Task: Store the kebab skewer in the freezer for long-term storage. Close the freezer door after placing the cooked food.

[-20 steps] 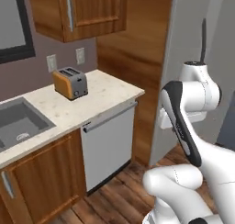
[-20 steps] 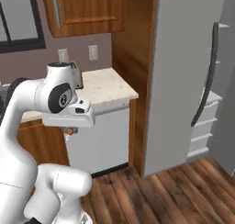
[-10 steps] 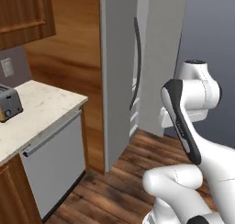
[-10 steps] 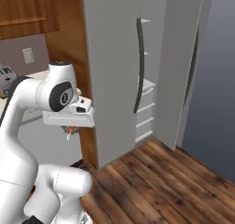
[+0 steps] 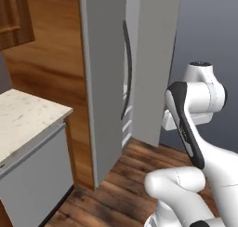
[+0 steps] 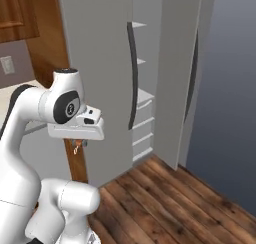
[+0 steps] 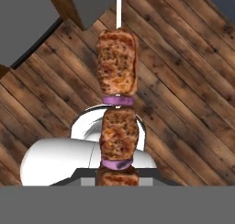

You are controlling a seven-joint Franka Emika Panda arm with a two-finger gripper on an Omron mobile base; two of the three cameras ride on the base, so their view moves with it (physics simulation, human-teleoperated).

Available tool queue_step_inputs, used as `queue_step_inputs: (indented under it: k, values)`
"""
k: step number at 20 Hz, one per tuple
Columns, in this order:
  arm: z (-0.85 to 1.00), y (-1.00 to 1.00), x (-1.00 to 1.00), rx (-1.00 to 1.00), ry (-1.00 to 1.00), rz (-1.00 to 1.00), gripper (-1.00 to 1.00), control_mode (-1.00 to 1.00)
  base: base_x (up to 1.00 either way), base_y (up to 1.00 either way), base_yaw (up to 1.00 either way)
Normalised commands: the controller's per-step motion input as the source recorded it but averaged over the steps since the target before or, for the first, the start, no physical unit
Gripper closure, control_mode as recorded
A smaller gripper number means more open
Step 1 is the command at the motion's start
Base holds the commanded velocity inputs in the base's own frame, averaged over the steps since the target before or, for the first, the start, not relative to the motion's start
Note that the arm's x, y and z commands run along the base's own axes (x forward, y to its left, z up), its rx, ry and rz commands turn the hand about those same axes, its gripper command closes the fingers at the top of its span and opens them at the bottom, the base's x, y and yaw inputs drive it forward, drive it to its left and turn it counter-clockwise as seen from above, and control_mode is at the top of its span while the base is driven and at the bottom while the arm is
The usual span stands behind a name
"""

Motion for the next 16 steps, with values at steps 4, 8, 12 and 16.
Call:
queue_step_inputs:
  k: [4,8,12,16]
  values:
    - [0.00,0.00,0.00,0.00,0.00,0.00,1.00,1.00,0.67,-0.23,0.02]
    - [0.00,0.00,0.00,0.00,0.00,0.00,1.00,1.00,0.75,-0.03,0.00]
    - [0.00,0.00,0.00,0.00,0.00,0.00,1.00,1.00,0.74,0.00,0.00]
    - [0.00,0.00,0.00,0.00,0.00,0.00,1.00,1.00,0.87,0.00,0.00]
